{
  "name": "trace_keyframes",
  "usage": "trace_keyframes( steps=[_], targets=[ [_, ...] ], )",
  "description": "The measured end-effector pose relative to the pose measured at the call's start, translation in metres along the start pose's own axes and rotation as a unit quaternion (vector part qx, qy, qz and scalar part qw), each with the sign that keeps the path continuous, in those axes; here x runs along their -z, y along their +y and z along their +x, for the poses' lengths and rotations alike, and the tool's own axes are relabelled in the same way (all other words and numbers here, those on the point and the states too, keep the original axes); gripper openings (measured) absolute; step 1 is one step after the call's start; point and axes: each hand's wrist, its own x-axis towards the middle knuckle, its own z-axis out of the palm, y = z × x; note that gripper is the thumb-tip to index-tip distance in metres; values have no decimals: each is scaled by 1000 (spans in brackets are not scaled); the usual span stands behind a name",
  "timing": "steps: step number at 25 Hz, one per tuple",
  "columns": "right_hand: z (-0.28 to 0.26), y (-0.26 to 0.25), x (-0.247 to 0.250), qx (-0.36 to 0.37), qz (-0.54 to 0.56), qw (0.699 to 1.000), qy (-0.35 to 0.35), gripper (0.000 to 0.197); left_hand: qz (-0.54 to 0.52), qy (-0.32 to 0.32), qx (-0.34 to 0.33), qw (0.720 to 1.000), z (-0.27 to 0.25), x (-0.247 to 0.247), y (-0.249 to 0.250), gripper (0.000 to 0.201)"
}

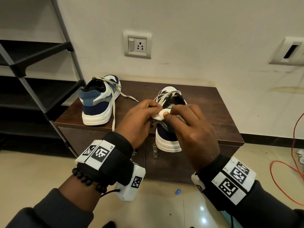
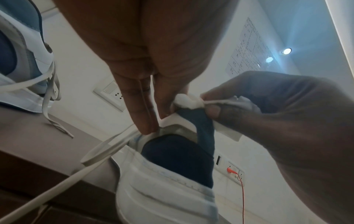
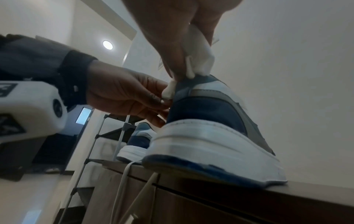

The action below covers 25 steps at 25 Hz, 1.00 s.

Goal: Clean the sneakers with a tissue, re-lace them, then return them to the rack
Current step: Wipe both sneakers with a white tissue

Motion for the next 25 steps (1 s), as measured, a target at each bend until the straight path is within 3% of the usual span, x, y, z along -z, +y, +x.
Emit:
trace_keyframes(
  steps=[4, 10, 14, 16, 20, 25],
  targets=[
    [-22, -6, -3, 77, -37, 996, -38, 12, 28, 17, -3, 999, 2, -3, -3, 36],
    [-52, -13, -4, 79, -4, 988, -134, 28, 31, 33, 2, 999, 3, -6, -1, 31],
    [-58, -15, -2, 75, 12, 982, -174, 19, 43, 40, 1, 998, 3, -4, 1, 31],
    [-56, -13, 3, 77, 33, 980, -179, 21, 42, 40, 0, 998, 2, -4, 2, 31],
    [-38, 1, 13, 27, 39, 994, -102, 20, 49, 37, 11, 998, 2, -5, 2, 31],
    [-59, -12, 1, 94, 24, 976, -193, 20, 39, 27, 17, 999, 2, -4, 3, 31]
  ],
)
